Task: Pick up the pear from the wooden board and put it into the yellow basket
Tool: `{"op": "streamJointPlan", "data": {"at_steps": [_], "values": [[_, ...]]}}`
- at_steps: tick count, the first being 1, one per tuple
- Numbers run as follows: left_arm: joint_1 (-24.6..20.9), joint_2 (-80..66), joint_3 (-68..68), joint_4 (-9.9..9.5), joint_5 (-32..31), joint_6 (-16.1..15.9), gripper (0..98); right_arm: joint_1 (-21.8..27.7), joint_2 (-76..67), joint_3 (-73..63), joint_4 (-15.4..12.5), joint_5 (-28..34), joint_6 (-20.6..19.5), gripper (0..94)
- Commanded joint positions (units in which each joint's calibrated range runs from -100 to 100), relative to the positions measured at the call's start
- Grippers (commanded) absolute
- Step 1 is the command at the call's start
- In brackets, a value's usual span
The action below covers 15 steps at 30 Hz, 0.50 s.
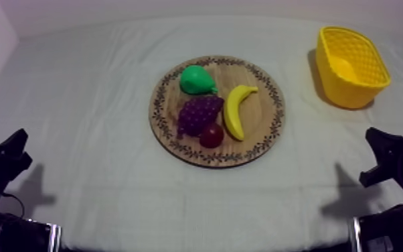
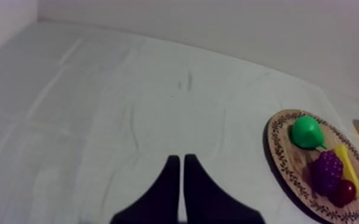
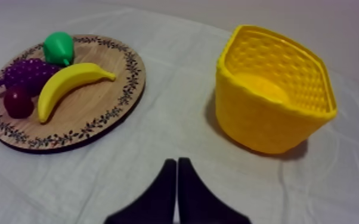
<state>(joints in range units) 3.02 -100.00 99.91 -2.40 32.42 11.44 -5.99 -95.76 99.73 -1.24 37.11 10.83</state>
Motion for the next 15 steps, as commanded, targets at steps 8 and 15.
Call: {"op": "streamJointPlan", "data": {"at_steps": [8,15], "values": [[0.0,0.0,0.0,-0.02,0.0,0.0,0.1,-1.2,0.0,0.0,0.0,0.0,0.3,0.3],[0.0,0.0,0.0,-0.02,0.0,0.0,0.1,-7.2,0.0,-0.8,0.4,4.2,4.2,0.4]]}}
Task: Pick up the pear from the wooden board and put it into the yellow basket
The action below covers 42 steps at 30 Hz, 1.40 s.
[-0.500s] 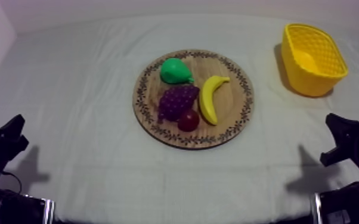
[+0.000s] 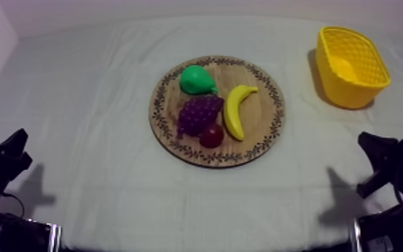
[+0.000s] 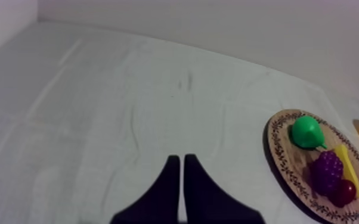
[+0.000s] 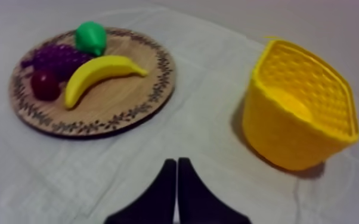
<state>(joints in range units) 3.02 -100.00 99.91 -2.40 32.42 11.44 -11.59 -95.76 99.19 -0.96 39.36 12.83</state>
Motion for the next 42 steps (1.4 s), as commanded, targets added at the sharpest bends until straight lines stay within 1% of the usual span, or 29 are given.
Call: {"op": "streamJointPlan", "data": {"at_steps": [1,4,6,7,9,11,13,15,17,19,24,30,36,39,42], "values": [[0.0,0.0,0.0,-0.02,0.0,0.0,0.1,-2.1,0.0,-0.6,0.2,3.2,3.2,0.4],[0.0,0.0,0.0,-0.02,0.0,0.0,0.1,-4.1,0.2,-2.4,1.5,8.1,5.9,0.4],[0.0,0.0,0.0,-0.02,0.0,0.0,0.1,-6.2,1.5,-3.4,3.4,10.3,5.6,0.4],[0.0,0.0,0.0,-0.02,0.0,0.0,0.1,-7.3,2.8,-3.6,4.5,10.7,4.8,0.4],[0.0,0.0,0.0,-0.02,0.0,0.0,0.1,-9.3,6.8,-4.0,8.3,9.3,1.1,0.4],[0.0,0.0,0.0,-0.02,0.0,0.0,0.1,-10.5,11.9,-5.0,11.3,7.4,-2.0,0.4],[0.0,0.0,0.0,-0.02,0.0,0.0,0.1,-10.9,17.0,-7.3,13.1,6.1,-3.6,0.4],[0.0,0.0,0.0,-0.02,0.0,0.0,0.1,-10.9,22.2,-10.9,13.9,5.9,-3.9,0.4],[0.0,0.0,0.0,-0.02,0.0,0.0,0.1,-10.7,27.5,-15.9,13.5,7.1,-3.2,0.4],[0.0,0.0,0.0,-0.02,0.0,0.0,0.1,-10.5,32.9,-22.0,12.6,9.6,-2.0,0.4],[0.0,0.0,0.0,-0.02,0.0,0.0,0.1,-11.2,46.1,-39.2,10.6,19.0,1.1,0.6],[0.0,0.0,0.0,-0.02,0.0,0.0,0.1,-13.9,60.9,-58.6,9.1,29.8,4.4,0.8],[0.0,0.0,0.0,-0.02,0.0,0.0,0.1,-15.8,74.8,-77.1,7.0,39.6,8.6,0.9],[0.0,0.0,0.0,-0.02,0.0,0.0,0.1,-16.5,81.3,-85.5,6.5,43.0,9.7,0.9],[0.0,0.0,0.0,-0.02,0.0,0.0,0.1,-17.2,87.7,-93.2,6.8,45.4,10.1,0.9]]}}
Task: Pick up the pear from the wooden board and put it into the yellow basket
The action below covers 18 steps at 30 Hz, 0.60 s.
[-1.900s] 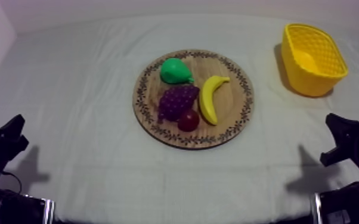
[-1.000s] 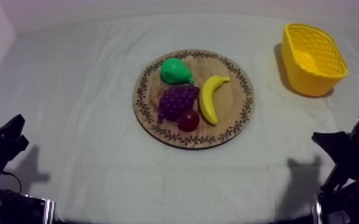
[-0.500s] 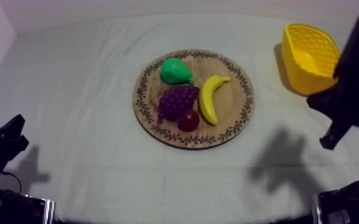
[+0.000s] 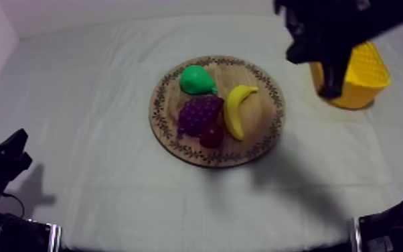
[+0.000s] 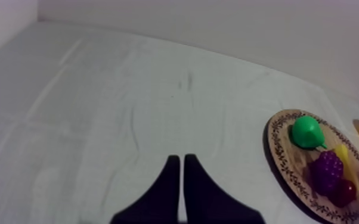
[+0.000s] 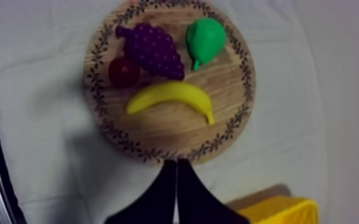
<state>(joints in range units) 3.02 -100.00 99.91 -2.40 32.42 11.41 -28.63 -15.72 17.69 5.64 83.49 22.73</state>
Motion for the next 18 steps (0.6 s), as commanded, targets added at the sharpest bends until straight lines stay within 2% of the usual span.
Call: {"op": "streamJointPlan", "data": {"at_steps": [1,13,18], "values": [[0.0,0.0,0.0,-0.02,0.0,0.0,0.1,-0.3,9.9,-14.1,0.3,1.9,0.2,1.0],[0.0,0.0,0.0,-0.02,0.0,0.0,0.1,-1.3,32.9,-36.8,3.7,5.5,0.5,10.5],[0.0,0.0,0.0,-0.02,0.0,0.0,0.1,-0.9,38.3,-41.9,4.6,6.1,1.0,23.2]]}}
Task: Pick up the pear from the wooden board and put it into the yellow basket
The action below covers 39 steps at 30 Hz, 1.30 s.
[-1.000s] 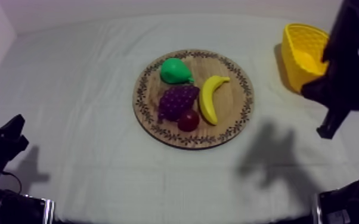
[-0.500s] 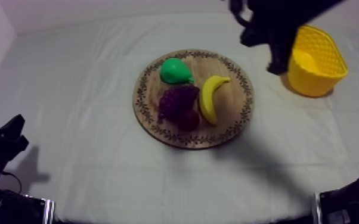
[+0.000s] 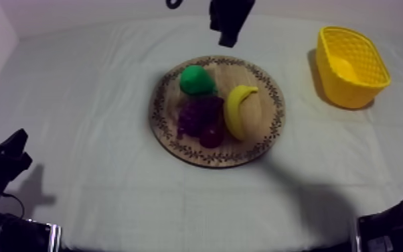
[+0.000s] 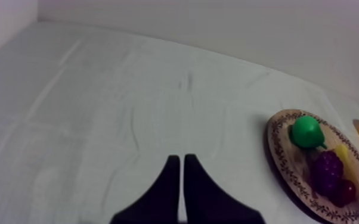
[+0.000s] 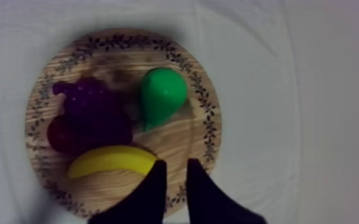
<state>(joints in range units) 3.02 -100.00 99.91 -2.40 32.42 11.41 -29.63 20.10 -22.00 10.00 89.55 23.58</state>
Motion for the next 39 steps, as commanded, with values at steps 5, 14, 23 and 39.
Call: {"op": "streamJointPlan", "data": {"at_steps": [5,14,23,39], "values": [[0.0,0.0,0.0,-0.02,0.0,0.0,0.1,0.2,5.1,-3.6,1.7,-0.1,-0.1,42.1],[0.0,0.0,0.0,-0.02,0.0,0.0,0.1,-0.2,6.4,-4.5,3.1,-0.6,-1.2,65.3],[0.0,0.0,0.0,-0.02,0.0,0.0,0.1,-0.7,11.0,-5.4,3.6,-1.3,-2.6,73.1],[0.0,0.0,0.0,-0.02,0.0,0.0,0.1,-1.0,30.2,-15.2,2.0,-1.7,-5.2,73.0]]}}
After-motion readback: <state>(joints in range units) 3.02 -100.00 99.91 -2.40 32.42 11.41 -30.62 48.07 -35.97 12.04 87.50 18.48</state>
